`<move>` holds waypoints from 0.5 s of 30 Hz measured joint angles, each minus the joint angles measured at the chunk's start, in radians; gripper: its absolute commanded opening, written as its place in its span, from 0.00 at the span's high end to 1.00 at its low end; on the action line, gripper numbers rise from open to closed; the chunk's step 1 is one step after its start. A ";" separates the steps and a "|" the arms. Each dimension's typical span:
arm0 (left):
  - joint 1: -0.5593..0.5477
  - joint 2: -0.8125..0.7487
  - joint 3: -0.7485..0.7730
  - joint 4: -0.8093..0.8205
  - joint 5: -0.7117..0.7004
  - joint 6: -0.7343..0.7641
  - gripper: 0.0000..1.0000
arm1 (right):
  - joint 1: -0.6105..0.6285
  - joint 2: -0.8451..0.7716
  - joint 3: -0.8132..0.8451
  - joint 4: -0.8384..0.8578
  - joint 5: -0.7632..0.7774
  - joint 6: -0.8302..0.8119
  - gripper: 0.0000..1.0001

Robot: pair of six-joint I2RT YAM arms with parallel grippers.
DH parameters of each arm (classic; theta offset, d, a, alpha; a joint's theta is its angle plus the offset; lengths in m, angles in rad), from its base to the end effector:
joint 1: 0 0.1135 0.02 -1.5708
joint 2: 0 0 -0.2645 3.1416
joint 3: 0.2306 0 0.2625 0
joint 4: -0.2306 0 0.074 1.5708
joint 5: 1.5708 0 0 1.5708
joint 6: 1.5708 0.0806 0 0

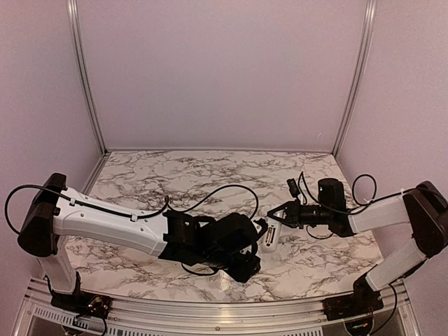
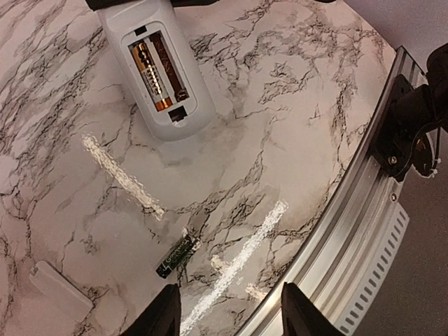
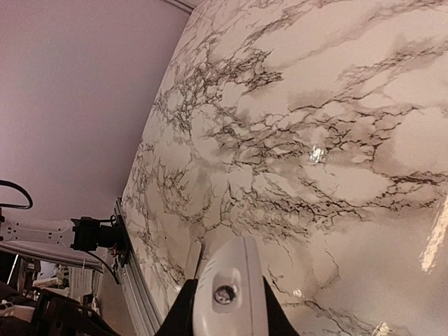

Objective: Load the batteries into the remote control
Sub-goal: Pick up the battery from the center of the board.

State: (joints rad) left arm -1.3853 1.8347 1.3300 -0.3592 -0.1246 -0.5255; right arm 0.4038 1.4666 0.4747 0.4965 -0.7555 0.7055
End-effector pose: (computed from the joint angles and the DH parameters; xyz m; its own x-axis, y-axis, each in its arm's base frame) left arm 0.0913 -0.4323 0.1807 -0.6031 0.5149 -0.6093 0.7604 0.6018 -0.2441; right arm 0.2535 0.1684 0.1324 -0.8779 0.1382 -0.4584 -0.3566 0.4503 0.8186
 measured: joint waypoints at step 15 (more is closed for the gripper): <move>-0.007 0.207 0.234 -0.248 0.004 -0.209 0.30 | -0.044 -0.093 -0.009 -0.062 0.004 -0.027 1.00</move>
State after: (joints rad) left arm -1.3926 2.0418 1.5639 -0.6071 -0.1204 -0.7345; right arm 0.3595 1.3739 0.4660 0.4343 -0.7517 0.6781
